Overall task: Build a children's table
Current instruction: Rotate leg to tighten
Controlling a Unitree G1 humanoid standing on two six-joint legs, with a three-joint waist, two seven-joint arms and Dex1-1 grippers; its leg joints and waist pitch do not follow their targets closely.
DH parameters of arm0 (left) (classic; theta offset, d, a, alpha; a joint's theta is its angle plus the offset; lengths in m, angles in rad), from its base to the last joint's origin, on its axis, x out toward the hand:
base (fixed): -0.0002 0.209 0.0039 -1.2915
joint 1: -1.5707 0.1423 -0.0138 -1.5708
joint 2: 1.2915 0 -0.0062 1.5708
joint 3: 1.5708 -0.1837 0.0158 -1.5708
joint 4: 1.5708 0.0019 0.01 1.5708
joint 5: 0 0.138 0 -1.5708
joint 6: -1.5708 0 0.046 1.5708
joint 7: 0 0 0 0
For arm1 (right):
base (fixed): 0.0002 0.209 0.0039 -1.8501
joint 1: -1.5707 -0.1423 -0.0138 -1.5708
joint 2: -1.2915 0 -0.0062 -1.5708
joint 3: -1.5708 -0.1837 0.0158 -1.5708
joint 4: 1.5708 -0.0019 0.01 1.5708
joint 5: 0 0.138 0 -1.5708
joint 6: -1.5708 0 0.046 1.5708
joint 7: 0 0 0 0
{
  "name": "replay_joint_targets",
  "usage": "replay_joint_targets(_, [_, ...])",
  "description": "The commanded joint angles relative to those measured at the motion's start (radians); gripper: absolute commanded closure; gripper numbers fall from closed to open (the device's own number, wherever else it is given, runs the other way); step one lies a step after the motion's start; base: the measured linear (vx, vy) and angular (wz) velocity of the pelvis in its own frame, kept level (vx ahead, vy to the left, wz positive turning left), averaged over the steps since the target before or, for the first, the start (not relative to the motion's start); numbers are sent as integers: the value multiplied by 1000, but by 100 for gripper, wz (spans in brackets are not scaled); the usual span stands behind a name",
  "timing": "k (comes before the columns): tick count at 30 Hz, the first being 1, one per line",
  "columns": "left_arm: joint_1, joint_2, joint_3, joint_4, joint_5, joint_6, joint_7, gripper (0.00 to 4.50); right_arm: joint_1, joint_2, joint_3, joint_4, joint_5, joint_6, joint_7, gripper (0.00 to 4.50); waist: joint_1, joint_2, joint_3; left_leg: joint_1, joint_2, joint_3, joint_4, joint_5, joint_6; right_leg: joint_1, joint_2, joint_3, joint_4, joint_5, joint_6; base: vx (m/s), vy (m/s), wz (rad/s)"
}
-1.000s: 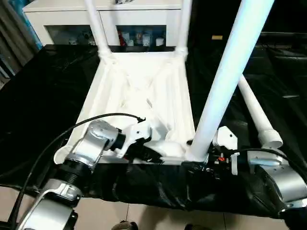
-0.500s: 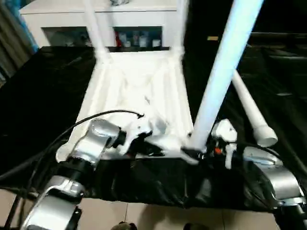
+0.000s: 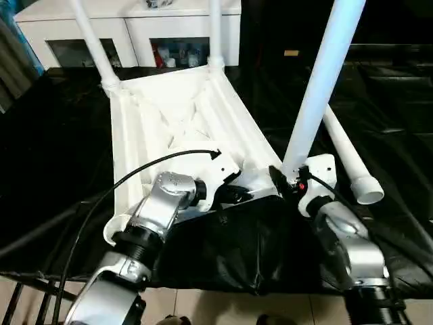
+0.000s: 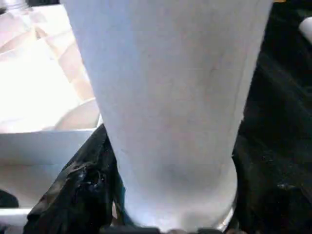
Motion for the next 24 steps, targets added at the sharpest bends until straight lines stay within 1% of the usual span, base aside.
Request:
replay_joint_targets(1, [6,-82,-73,-20,-34,-7,-11,450,7,62,124,34,9,22,57,107,-2,-12,-44,5,51,-28,-74,-282,54,36,-54,43,-84,-324,-192,0,0,0])
replay_joint_targets(2, [8,-73,-76,-25,-37,-11,-20,450,6,53,127,31,8,16,69,101,-2,-11,-44,5,51,-27,-74,-281,56,36,-55,44,-83,-316,-196,0,0,0])
replay_joint_targets(3, [9,-64,-79,-30,-39,-17,-30,450,4,43,130,28,1,6,79,90,-1,-9,-44,5,51,-27,-74,-282,56,36,-55,44,-84,-312,-198,0,0,0])
replay_joint_targets(4, [10,-58,-79,-34,-41,-20,-36,450,3,37,131,26,-5,0,83,90,0,-10,-46,4,51,-27,-72,-269,58,39,-55,44,-81,-293,-202,0,0,0])
replay_joint_targets(5, [10,-36,-81,-41,-48,-37,-73,450,4,2,146,15,-9,-20,137,75,1,-10,-47,3,51,-27,-72,-261,61,40,-56,43,-80,-281,-204,0,0,0])
replay_joint_targets(6, [10,-36,-81,-41,-48,-37,-73,450,4,2,146,15,-9,-20,137,64,2,-10,-49,2,51,-26,-69,-238,68,43,-55,44,-75,-243,-212,0,0,0])
replay_joint_targets(7, [11,-19,-81,-44,-49,-46,-97,450,7,-26,154,6,-4,-35,179,64,1,-10,-50,1,50,-25,-67,-227,75,43,-55,44,-73,-221,-218,0,0,0])
replay_joint_targets(8, [11,-19,-81,-44,-49,-46,-97,450,7,-26,154,6,-4,-35,179,64,2,-12,-51,-1,48,-25,-64,-205,89,47,-55,43,-70,-186,-229,0,0,0])
replay_joint_targets(9, [12,-4,-83,-45,-52,-58,-121,450,11,-50,162,-6,8,-38,222,64,3,-10,-53,-1,49,-24,-61,-184,102,47,-56,43,-66,-153,-242,0,0,0])
replay_joint_targets(11, [13,41,-92,-51,-59,-92,-196,450,27,-126,192,-45,40,-36,362,64,6,-12,-55,-2,48,-24,-56,-153,128,53,-55,41,-60,-102,-258,0,0,0])
replay_joint_targets(12, [13,53,-95,-52,-62,-103,-218,450,32,-147,200,-57,50,-34,402,64,6,-10,-55,-3,50,-22,-54,-134,148,52,-55,42,-55,-66,-270,0,0,0])
replay_joint_targets(13, [12,67,-97,-53,-65,-107,-241,450,39,-171,208,-74,64,-26,446,64,8,-14,-54,-3,49,-22,-52,-134,159,53,-56,41,-55,-59,-277,0,0,0])
replay_joint_targets(14, [11,73,-98,-53,-66,-107,-251,450,42,-182,211,-81,71,-22,466,64,10,-12,-54,-2,52,-22,-52,-133,162,52,-57,41,-54,-61,-279,0,0,0])
replay_joint_targets(15, [10,96,-102,-55,-73,-116,-294,450,50,-223,220,-106,94,-8,536,64,11,-11,-52,1,53,-22,-54,-143,163,50,-56,40,-56,-80,-283,0,0,0])
replay_joint_targets(16, [9,107,-106,-56,-76,-122,-315,450,53,-243,224,-117,104,-1,571,64,14,-12,-51,1,55,-22,-55,-153,159,51,-54,40,-56,-103,-281,0,0,0])
replay_joint_targets(18, [7,141,-117,-57,-85,-147,-383,450,58,-306,235,-142,130,27,673,64,20,-9,-50,3,59,-22,-55,-167,155,50,-53,39,-56,-125,-280,0,0,0])
replay_joint_targets(19, [6,141,-117,-57,-86,-148,-385,450,58,-309,236,-143,131,29,677,64,21,-8,-50,4,59,-22,-55,-170,153,49,-53,39,-55,-126,-281,0,0,0])
replay_joint_targets(20, [3,156,-120,-50,-90,-159,-417,450,56,-347,250,-150,140,47,734,64,23,-9,-49,4,60,-22,-56,-177,147,49,-54,40,-55,-132,-282,0,0,0])
replay_joint_targets(21, [3,156,-120,-50,-90,-159,-417,450,56,-347,250,-150,140,47,734,64,27,-9,-49,6,61,-21,-55,-182,141,47,-55,41,-55,-135,-285,0,0,0])
replay_joint_targets(22, [-4,169,-126,-33,-86,-178,-443,450,52,-383,268,-152,142,62,790,64,28,-9,-49,6,61,-21,-55,-183,139,47,-56,42,-56,-138,-286,0,0,0])
replay_joint_targets(23, [-4,169,-126,-33,-86,-178,-443,450,52,-383,268,-152,142,62,790,64,31,-10,-50,5,60,-20,-55,-181,134,48,-56,42,-55,-138,-285,0,0,0])
replay_joint_targets(24, [-12,180,-133,-11,-82,-198,-466,450,42,-414,286,-144,140,62,837,64,35,-11,-49,7,60,-21,-55,-185,131,48,-57,42,-56,-146,-284,0,0,0])
